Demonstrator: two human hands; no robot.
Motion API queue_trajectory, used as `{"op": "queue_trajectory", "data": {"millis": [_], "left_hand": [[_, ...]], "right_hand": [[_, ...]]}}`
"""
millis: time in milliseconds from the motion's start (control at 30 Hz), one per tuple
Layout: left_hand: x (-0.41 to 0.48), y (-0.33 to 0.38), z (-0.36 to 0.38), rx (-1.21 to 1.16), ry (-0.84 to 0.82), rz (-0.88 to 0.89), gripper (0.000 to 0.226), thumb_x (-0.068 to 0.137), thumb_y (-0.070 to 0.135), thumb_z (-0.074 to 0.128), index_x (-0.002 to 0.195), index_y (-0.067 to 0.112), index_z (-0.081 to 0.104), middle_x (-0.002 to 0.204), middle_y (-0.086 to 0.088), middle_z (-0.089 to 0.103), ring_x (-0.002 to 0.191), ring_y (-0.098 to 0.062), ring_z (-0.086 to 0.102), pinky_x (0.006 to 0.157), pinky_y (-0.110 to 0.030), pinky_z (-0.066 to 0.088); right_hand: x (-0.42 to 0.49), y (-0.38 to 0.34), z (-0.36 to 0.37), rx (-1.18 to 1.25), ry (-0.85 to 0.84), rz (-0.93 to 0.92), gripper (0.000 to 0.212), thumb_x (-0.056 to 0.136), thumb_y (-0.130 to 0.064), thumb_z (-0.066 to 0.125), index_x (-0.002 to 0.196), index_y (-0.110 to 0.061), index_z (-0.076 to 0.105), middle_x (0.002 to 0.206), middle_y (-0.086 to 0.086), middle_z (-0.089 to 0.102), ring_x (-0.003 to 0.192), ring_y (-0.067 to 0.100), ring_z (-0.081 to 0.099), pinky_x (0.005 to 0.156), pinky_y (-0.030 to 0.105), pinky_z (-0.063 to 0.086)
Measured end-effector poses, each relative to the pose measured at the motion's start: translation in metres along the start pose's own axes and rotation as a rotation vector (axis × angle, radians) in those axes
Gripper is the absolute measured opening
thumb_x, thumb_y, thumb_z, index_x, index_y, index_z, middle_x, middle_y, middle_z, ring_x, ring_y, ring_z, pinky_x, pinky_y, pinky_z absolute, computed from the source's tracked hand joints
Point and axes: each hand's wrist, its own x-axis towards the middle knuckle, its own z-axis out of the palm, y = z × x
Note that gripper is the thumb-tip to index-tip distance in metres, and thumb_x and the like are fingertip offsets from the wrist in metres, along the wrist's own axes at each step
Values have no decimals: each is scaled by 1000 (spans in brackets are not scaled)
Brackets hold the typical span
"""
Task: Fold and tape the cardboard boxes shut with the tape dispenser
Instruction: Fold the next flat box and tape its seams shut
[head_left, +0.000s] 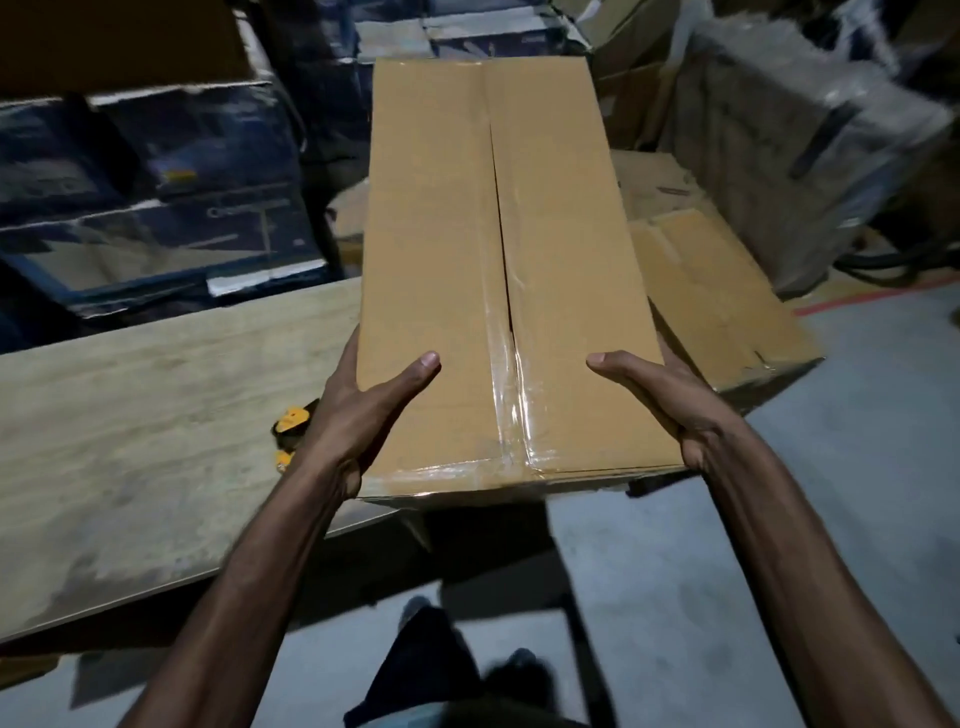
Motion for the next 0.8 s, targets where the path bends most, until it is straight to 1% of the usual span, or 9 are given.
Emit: {"op": "queue_trajectory", "data": {"millis": [33,100,167,300,400,533,600,667,800], "left_hand": [[10,-2,14,18,-14,2,89,71,47,94,148,41,49,129,12,71,119,-12,68,107,-37,51],[30,-5,42,51,-38,-3,91,70,51,93,149,43,48,129,14,70,120,-10,67,103,-33,53],[52,-9,67,73,-40,-17,92,68,56,93,147,46,48,128,17,70,119,-9,66,104,-35,53],[102,-25,110,102,-20,-45,88,67,61,91,144,50,50,127,21,69,118,-7,66,107,-40,52],[147,-40,135,129,-8,-67,92,64,69,89,144,55,47,130,22,67,120,-9,65,107,-44,52],[205,-58,158,159,-8,-114,94,64,74,87,146,60,42,134,24,64,123,-8,63,109,-46,50],[234,-66,168,180,-5,-130,96,64,75,86,147,58,41,133,25,65,122,-7,63,110,-47,50],[260,-80,175,186,6,-160,97,64,76,85,147,59,40,133,26,65,123,-7,62,111,-46,49],[298,-109,188,156,19,-220,94,63,75,87,144,61,42,132,25,65,123,-9,63,110,-48,48]], "right_hand": [[7,0,-14,5,12,1,121,46,-58,99,151,-34,44,137,-3,67,125,23,63,111,55,47],[24,4,-40,34,34,11,93,60,-44,96,143,-33,53,121,-7,75,115,16,69,101,41,54],[43,5,-64,34,38,10,79,70,-34,92,140,-33,56,117,-10,76,113,10,69,95,28,53],[103,8,-103,20,40,47,96,70,-36,93,152,-29,45,136,-6,66,123,9,62,103,24,47],[156,10,-125,-20,55,111,123,53,-59,98,157,-34,37,151,-4,54,135,17,53,117,40,40],[220,9,-143,-56,30,157,117,59,-56,95,158,-33,35,150,-6,54,133,16,53,115,37,40],[255,8,-149,-75,38,178,110,74,-47,89,162,-32,24,149,-10,47,134,15,46,109,30,34],[291,12,-155,-83,30,202,107,84,-37,83,165,-28,15,152,-5,41,139,16,39,103,29,30],[347,30,-161,-165,-5,273,116,78,-46,86,165,-31,12,167,1,28,151,23,31,106,32,31]]}}
